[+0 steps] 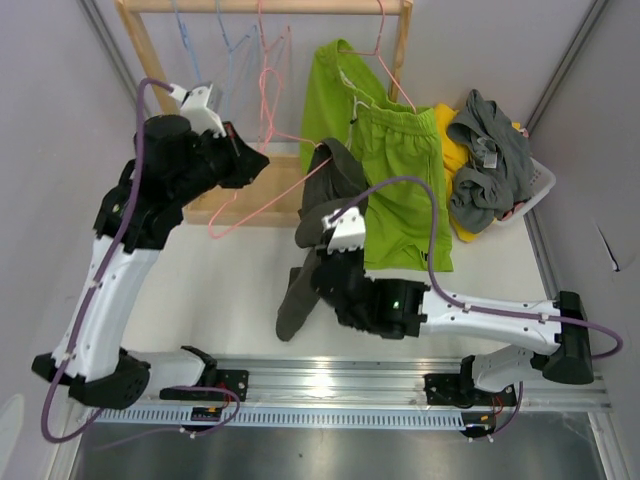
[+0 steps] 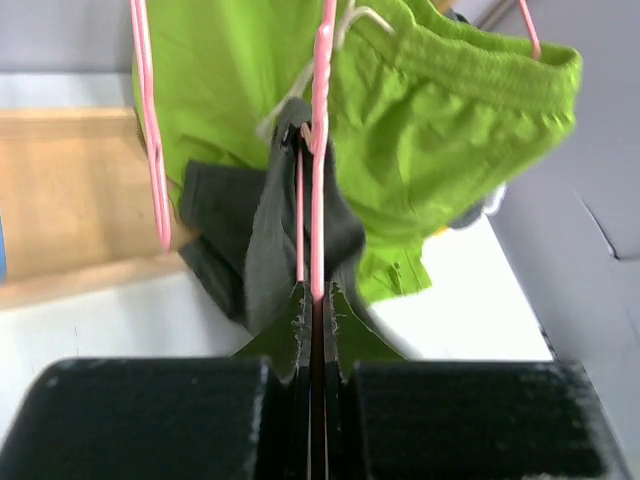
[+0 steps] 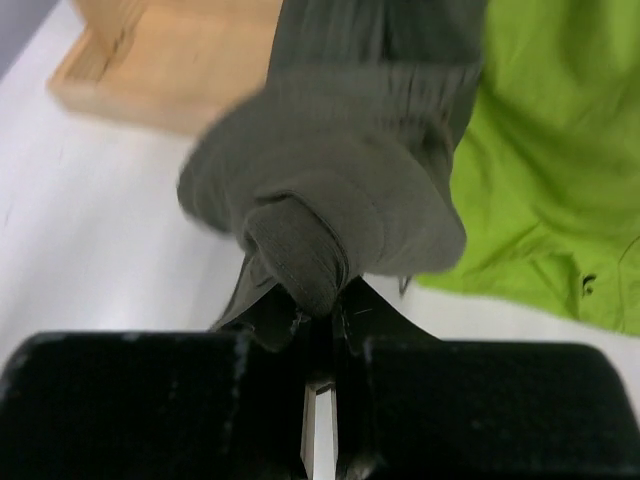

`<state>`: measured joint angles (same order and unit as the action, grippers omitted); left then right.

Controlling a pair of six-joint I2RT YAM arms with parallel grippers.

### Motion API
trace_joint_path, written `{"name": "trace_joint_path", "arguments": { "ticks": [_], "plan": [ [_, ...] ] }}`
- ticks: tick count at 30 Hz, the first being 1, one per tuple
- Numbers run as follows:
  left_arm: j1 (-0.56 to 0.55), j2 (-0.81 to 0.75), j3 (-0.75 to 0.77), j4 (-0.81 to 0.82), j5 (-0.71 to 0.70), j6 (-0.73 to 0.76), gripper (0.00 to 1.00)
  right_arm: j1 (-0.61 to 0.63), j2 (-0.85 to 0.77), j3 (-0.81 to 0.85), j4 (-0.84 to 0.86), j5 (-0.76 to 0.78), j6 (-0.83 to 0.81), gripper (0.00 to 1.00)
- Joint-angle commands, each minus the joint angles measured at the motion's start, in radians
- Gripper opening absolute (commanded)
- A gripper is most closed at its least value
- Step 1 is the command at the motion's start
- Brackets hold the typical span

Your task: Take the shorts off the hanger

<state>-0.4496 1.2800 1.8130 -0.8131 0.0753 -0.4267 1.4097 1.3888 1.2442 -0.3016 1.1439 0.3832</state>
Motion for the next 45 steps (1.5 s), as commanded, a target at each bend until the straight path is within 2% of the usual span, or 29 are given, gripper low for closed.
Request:
{"name": "trace_joint_path", "arguments": {
  "ticks": [1,6,11,12,13,15,16,17,21,25,32,37,45],
  "plan": [
    [-0.018,-0.083,-0.020,-0.012,0.034,-0.030,0.00,-0.101,-0.030,0.027,0.209,-0.084,-0.201,0.00],
    [-0.024,-0.087,0.015,-0.014,-0.020,0.009,0.00,-0.106,-0.030,0.005,0.133,-0.119,-0.090,0.00],
    [-0.029,0.112,0.297,-0.070,-0.103,0.060,0.00,0.032,-0.065,-0.077,0.018,-0.066,0.106,0.00],
    [-0.029,0.148,0.333,-0.078,-0.130,0.069,0.00,0.058,-0.065,-0.090,-0.003,-0.056,0.185,0.00],
    [-0.029,0.224,0.479,-0.107,-0.141,0.083,0.00,0.084,-0.065,-0.113,-0.052,-0.035,0.227,0.00],
    [-0.029,0.303,0.577,-0.130,-0.155,0.098,0.00,0.151,-0.050,-0.126,-0.152,-0.018,0.360,0.00],
    [-0.029,0.362,0.683,-0.127,-0.157,0.108,0.00,0.172,-0.034,-0.127,-0.190,-0.006,0.403,0.00],
    [-0.029,0.384,0.704,-0.117,-0.158,0.112,0.00,0.204,-0.027,-0.126,-0.223,0.002,0.442,0.00],
    [-0.029,0.436,0.678,-0.002,-0.192,0.134,0.00,0.255,-0.004,-0.123,-0.341,0.011,0.555,0.00],
    [-0.028,0.496,0.712,0.074,-0.264,0.163,0.00,0.267,-0.007,-0.140,-0.358,0.002,0.571,0.00],
    [-0.029,0.535,0.712,0.219,-0.312,0.207,0.00,0.255,-0.007,-0.183,-0.324,-0.007,0.559,0.00],
    [-0.029,0.585,0.720,0.261,-0.345,0.261,0.00,0.241,-0.007,-0.201,-0.271,-0.024,0.533,0.00],
    [-0.023,0.685,0.720,0.227,-0.356,0.283,0.00,0.225,-0.028,-0.210,-0.264,-0.029,0.510,0.00]
  ]
}}
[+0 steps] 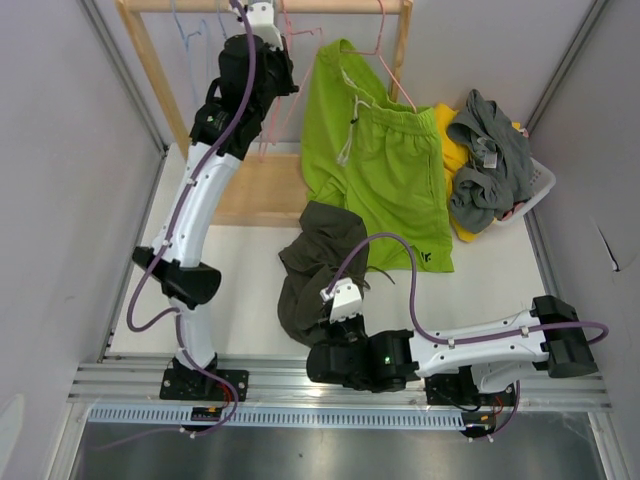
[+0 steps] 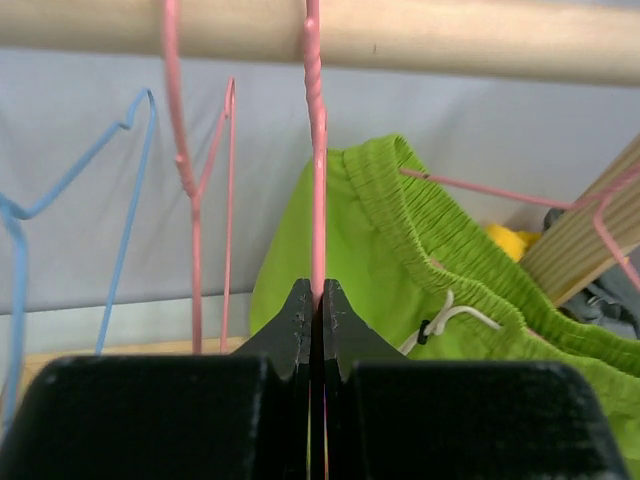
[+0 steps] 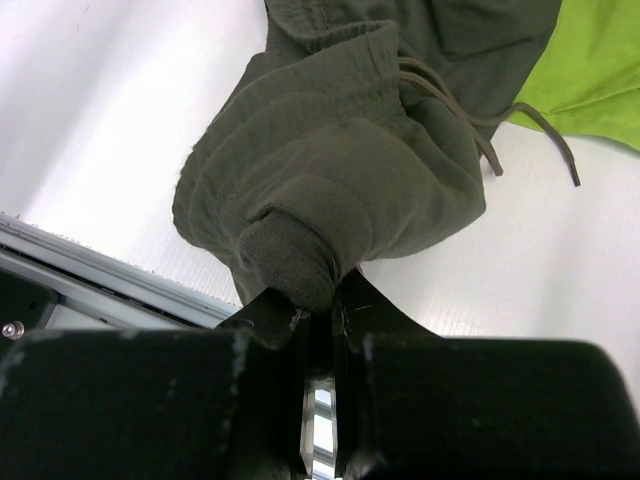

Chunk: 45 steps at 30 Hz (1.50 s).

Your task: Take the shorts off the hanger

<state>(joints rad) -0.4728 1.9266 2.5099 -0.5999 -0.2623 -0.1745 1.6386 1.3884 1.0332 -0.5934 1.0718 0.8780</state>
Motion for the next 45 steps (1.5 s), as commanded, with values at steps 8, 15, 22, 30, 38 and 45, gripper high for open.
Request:
{"name": "trace_joint_path", "arguments": {
  "ticks": [8,15,22,30,38,45],
  "plan": [
    [0.020,-0.001,-0.104,-0.011,0.018,-0.048,0.00,0.046,-0.089,0.066,-0.176,0.152,0.120,0.00],
    [0.019,-0.271,-0.426,0.037,0.054,-0.071,0.85,0.061,-0.158,0.241,-0.532,0.315,0.274,0.00],
    [0.019,-0.506,-0.663,0.046,0.106,-0.095,0.99,-0.021,-0.299,0.406,0.151,0.580,-0.635,0.00],
    [0.019,-0.764,-1.009,0.097,0.221,-0.122,0.99,-0.400,-0.353,0.582,0.746,0.128,-1.382,0.00],
    [0.019,-0.879,-1.216,0.141,0.325,-0.109,0.99,-0.692,-0.125,0.890,1.038,0.055,-1.846,0.00],
    [0.017,-0.942,-1.376,0.244,0.417,-0.157,0.99,-1.176,0.081,1.166,0.785,-0.183,-1.475,0.00]
  ]
}}
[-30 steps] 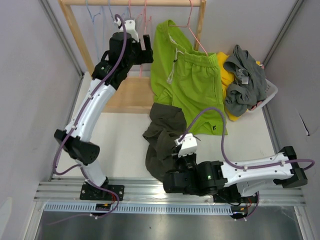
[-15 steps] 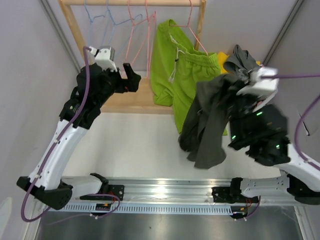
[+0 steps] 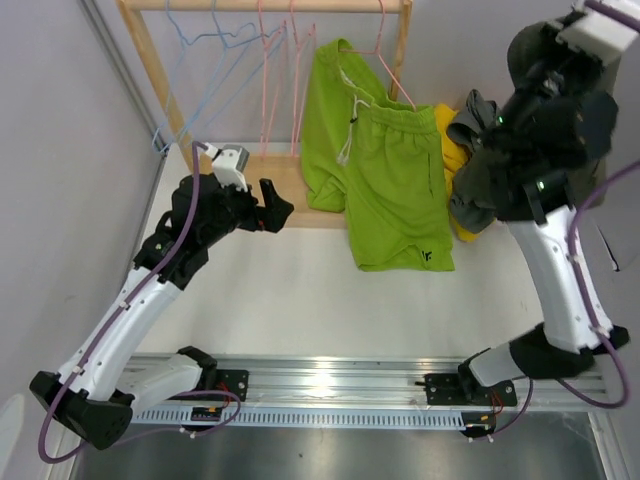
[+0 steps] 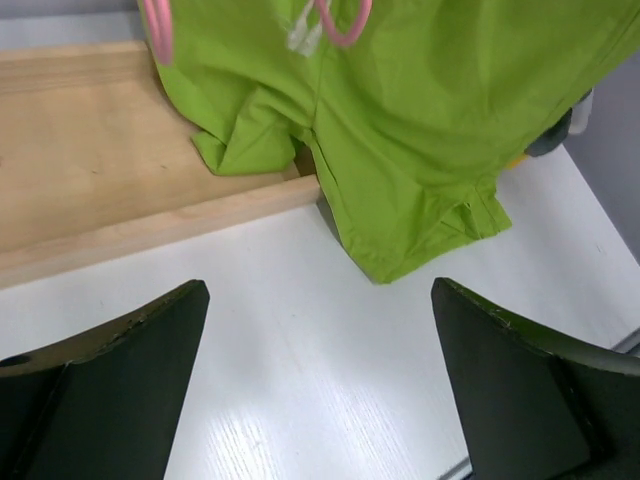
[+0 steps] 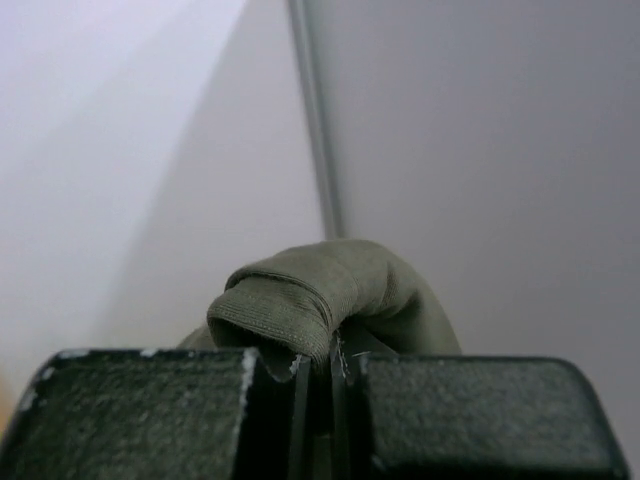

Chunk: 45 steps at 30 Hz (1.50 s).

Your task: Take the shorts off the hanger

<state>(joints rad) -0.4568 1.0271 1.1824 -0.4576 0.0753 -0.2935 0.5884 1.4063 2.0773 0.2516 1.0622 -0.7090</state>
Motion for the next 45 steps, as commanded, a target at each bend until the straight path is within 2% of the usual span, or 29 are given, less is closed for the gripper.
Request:
{"name": "trace_joint_path", "arguments": {
  "ticks": [1,2,3,5,9,13,14,16,17,18,19,20,21,22,25,26,28,29,31,32,33,34,37,40,45],
  "plan": [
    [0.001,-0.062,-0.078,0.117,0.089,-0.044,0.99,-0.209,0.136,0.163,-0.069,-0.200,0.143,0.00],
    [-0.003,-0.073,-0.110,0.138,0.089,-0.047,0.99,-0.246,0.181,0.211,-0.099,-0.234,0.201,0.00],
    [-0.008,-0.087,-0.130,0.146,0.087,-0.045,0.99,-0.306,0.276,0.325,-0.119,-0.246,0.226,0.00],
    [-0.013,-0.088,-0.142,0.151,0.071,-0.038,0.99,-0.344,0.365,0.424,-0.146,-0.280,0.264,0.00],
    [-0.028,-0.061,-0.123,0.120,0.040,-0.026,0.99,-0.400,0.453,0.400,-0.055,-0.297,0.343,0.00],
    [-0.065,-0.065,-0.083,0.132,0.027,-0.029,0.99,-0.461,0.438,0.146,0.040,-0.398,0.520,0.00],
    [-0.072,-0.050,-0.055,0.123,0.024,-0.029,0.99,-0.475,0.427,0.021,0.101,-0.400,0.540,0.00],
    [-0.094,-0.023,0.023,0.109,0.018,-0.026,0.99,-0.483,0.412,-0.095,0.130,-0.383,0.595,0.00],
    [-0.100,0.016,0.043,0.103,0.018,-0.022,0.99,-0.492,0.381,-0.217,0.143,-0.354,0.624,0.04],
    [-0.108,0.036,0.065,0.099,0.017,-0.018,0.99,-0.492,0.358,-0.282,0.137,-0.347,0.656,0.11],
    [-0.123,0.059,0.136,0.099,0.017,-0.018,0.99,-0.495,0.330,-0.348,0.123,-0.319,0.740,0.48],
    [-0.129,0.082,0.160,0.109,0.026,-0.019,0.99,-0.495,0.300,-0.467,0.059,-0.292,0.800,0.75],
    [-0.135,0.132,0.184,0.115,0.035,-0.019,0.99,-0.499,0.236,-0.521,0.016,-0.280,0.863,0.98],
    [-0.149,0.158,0.238,0.122,0.044,-0.021,0.99,-0.502,0.203,-0.573,-0.021,-0.265,0.966,1.00],
    [-0.164,0.293,0.400,0.122,0.049,-0.038,0.99,-0.504,0.051,-0.782,-0.126,-0.248,1.097,0.99],
    [-0.164,0.330,0.513,0.119,0.053,-0.054,0.99,-0.503,0.008,-0.834,-0.147,-0.243,1.112,0.99],
    [-0.169,0.442,0.597,0.108,0.066,-0.070,0.99,-0.498,-0.148,-0.966,-0.199,-0.228,1.158,0.99],
    [-0.169,0.479,0.703,0.111,0.067,-0.091,0.99,-0.496,-0.203,-1.003,-0.219,-0.229,1.165,0.99],
    [-0.175,0.591,0.778,0.109,0.070,-0.110,0.99,-0.493,-0.379,-1.080,-0.323,-0.228,1.191,0.99],
    [-0.177,0.628,0.890,0.106,0.072,-0.124,0.99,-0.492,-0.439,-1.103,-0.346,-0.231,1.183,0.99],
    [-0.184,0.668,0.931,0.097,0.072,-0.128,0.99,-0.489,-0.499,-1.147,-0.377,-0.241,1.184,0.99],
    [-0.187,0.748,1.013,0.086,0.067,-0.134,0.99,-0.487,-0.617,-1.167,-0.429,-0.258,1.181,0.99],
    [-0.203,0.867,1.217,0.053,0.052,-0.148,0.98,-0.484,-0.824,-1.214,-0.556,-0.319,1.165,0.99],
    [-0.212,0.975,1.295,0.107,0.046,-0.177,0.98,-0.483,-0.935,-1.206,-0.696,-0.356,1.181,0.99],
    [-0.243,1.051,1.267,0.201,-0.005,-0.242,0.96,-0.484,-1.044,-1.182,-0.776,-0.442,1.204,0.99]
  ]
}}
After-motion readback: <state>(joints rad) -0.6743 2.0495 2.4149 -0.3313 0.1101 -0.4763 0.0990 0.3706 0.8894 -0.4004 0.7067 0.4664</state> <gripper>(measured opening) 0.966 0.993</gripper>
